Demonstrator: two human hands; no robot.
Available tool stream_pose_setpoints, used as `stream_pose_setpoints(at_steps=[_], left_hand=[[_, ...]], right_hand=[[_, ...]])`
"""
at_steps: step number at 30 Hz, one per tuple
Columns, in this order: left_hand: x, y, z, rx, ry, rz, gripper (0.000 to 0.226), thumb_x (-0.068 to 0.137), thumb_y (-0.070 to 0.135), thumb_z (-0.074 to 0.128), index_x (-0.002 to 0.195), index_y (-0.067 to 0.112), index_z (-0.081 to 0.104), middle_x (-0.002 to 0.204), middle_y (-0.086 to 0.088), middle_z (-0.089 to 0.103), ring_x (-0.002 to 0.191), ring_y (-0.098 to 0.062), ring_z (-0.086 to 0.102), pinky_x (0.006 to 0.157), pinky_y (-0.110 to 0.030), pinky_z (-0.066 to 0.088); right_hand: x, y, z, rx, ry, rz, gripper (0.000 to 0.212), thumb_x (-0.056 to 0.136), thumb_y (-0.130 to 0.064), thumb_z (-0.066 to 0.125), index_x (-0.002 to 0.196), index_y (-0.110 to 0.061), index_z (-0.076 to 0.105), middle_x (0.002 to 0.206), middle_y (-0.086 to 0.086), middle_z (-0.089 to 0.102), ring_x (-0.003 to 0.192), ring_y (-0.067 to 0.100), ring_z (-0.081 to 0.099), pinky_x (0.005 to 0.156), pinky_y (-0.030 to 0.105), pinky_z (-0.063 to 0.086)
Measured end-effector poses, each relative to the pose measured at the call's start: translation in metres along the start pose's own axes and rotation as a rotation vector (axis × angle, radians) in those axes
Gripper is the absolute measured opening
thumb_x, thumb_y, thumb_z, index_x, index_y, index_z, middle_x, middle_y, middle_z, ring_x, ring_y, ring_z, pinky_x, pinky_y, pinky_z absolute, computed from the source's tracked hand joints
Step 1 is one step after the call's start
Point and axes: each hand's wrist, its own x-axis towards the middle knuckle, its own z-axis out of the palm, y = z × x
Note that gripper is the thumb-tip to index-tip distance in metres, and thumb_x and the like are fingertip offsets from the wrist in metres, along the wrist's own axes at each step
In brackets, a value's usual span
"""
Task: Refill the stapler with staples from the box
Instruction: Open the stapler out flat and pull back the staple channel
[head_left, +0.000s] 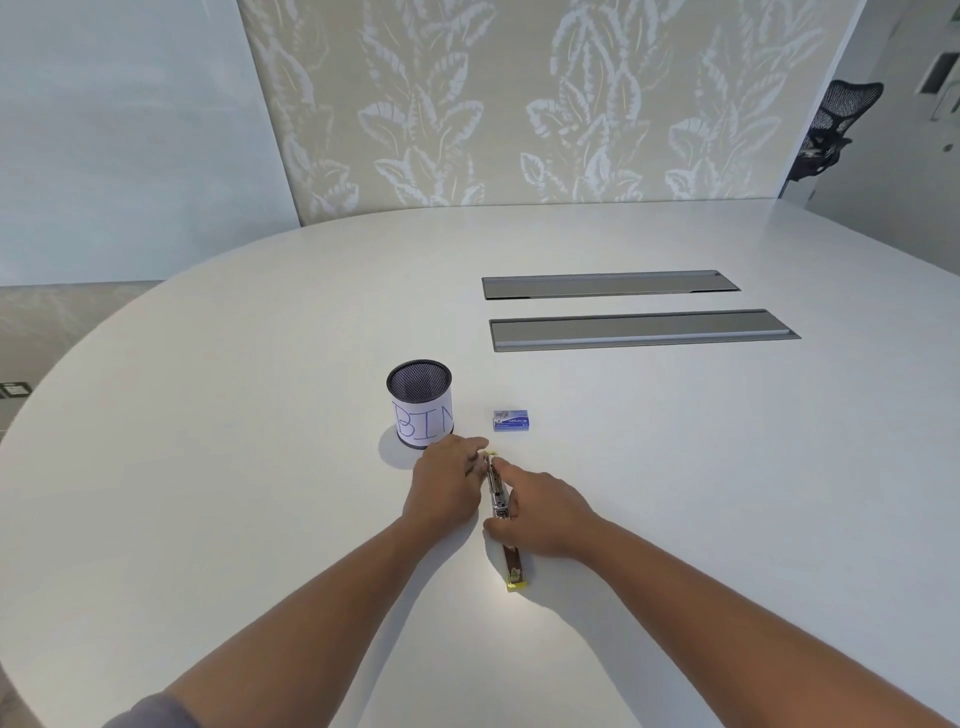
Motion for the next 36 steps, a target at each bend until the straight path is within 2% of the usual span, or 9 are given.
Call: stream_pose_setpoints(at_steps=[5,8,12,16,25,29,32,34,36], left_hand=[[-0.002,0.001,-0.001,-0.003,0.018,0.026,0.025,0.092,0.019,0.065,0.115,0.027,0.073,0.093,0.010,0.055,0.100,-0.020,0.058,0.090,-0.033,0.045],[-0.003,0.001,-0.001,0.009,0.025,0.033,0.025,0.092,0.019,0.065,0.112,0.029,0.075,0.092,0.011,0.055,0.100,-0.018,0.057,0.088,-0.030,0.042],[-0.004,0.002,-0.001,-0.003,0.029,0.022,0.022,0.092,0.021,0.066,0.109,0.031,0.076,0.093,0.012,0.057,0.100,-0.017,0.057,0.087,-0.029,0.043],[-0.005,0.002,-0.002,0.002,0.033,0.025,0.021,0.092,0.022,0.066,0.107,0.031,0.077,0.092,0.013,0.057,0.099,-0.016,0.057,0.086,-0.029,0.044],[-0.005,0.002,-0.001,-0.015,0.018,-0.002,0.023,0.094,0.026,0.063,0.111,0.032,0.076,0.097,0.012,0.059,0.103,-0.015,0.056,0.090,-0.031,0.044],[-0.005,0.003,-0.001,-0.037,0.012,-0.016,0.024,0.093,0.036,0.060,0.109,0.035,0.078,0.099,0.013,0.062,0.102,-0.015,0.057,0.090,-0.035,0.047],[-0.005,0.003,-0.002,-0.033,0.010,-0.006,0.023,0.090,0.039,0.064,0.107,0.034,0.078,0.101,0.012,0.064,0.102,-0.016,0.058,0.090,-0.035,0.047],[-0.005,0.003,-0.002,-0.030,0.019,-0.011,0.021,0.089,0.038,0.066,0.105,0.035,0.079,0.100,0.012,0.064,0.102,-0.016,0.058,0.090,-0.034,0.046],[-0.005,0.003,-0.001,-0.026,0.025,-0.010,0.019,0.088,0.039,0.067,0.103,0.036,0.079,0.099,0.011,0.063,0.100,-0.016,0.058,0.089,-0.034,0.046]], right_hand=[[0.006,0.002,-0.005,0.048,-0.057,-0.025,0.083,0.083,-0.044,0.068,0.155,-0.034,0.028,0.072,-0.012,0.056,0.084,0.020,0.057,0.071,0.034,0.044],[0.007,0.005,-0.003,0.069,-0.039,-0.023,0.081,0.084,-0.045,0.069,0.154,-0.033,0.029,0.078,-0.013,0.055,0.087,0.019,0.056,0.073,0.033,0.041],[0.005,0.008,0.002,0.086,-0.016,-0.023,0.066,0.087,-0.045,0.069,0.142,-0.031,0.036,0.074,-0.015,0.048,0.084,0.020,0.053,0.072,0.034,0.039],[0.003,0.010,0.005,0.117,0.018,-0.034,0.053,0.088,-0.042,0.069,0.127,-0.030,0.035,0.071,-0.010,0.052,0.077,0.021,0.054,0.069,0.035,0.041],[-0.005,0.016,0.019,0.234,0.198,-0.039,0.038,0.085,-0.043,0.072,0.106,-0.042,0.041,0.063,-0.012,0.056,0.060,0.004,0.052,0.060,0.030,0.041],[-0.008,0.018,0.021,0.290,0.285,-0.040,0.037,0.080,-0.045,0.076,0.102,-0.042,0.046,0.084,-0.014,0.054,0.065,0.001,0.050,0.062,0.027,0.039],[-0.011,0.016,0.022,0.328,0.313,-0.054,0.040,0.079,-0.041,0.078,0.097,-0.054,0.045,0.101,-0.025,0.053,0.079,-0.003,0.055,0.067,0.023,0.040],[-0.012,0.016,0.024,0.339,0.317,-0.037,0.039,0.079,-0.040,0.077,0.095,-0.055,0.045,0.095,-0.025,0.057,0.084,-0.004,0.055,0.066,0.021,0.039],[-0.012,0.017,0.026,0.354,0.322,-0.017,0.034,0.078,-0.040,0.076,0.097,-0.046,0.048,0.083,-0.014,0.062,0.080,0.001,0.057,0.065,0.024,0.042]])
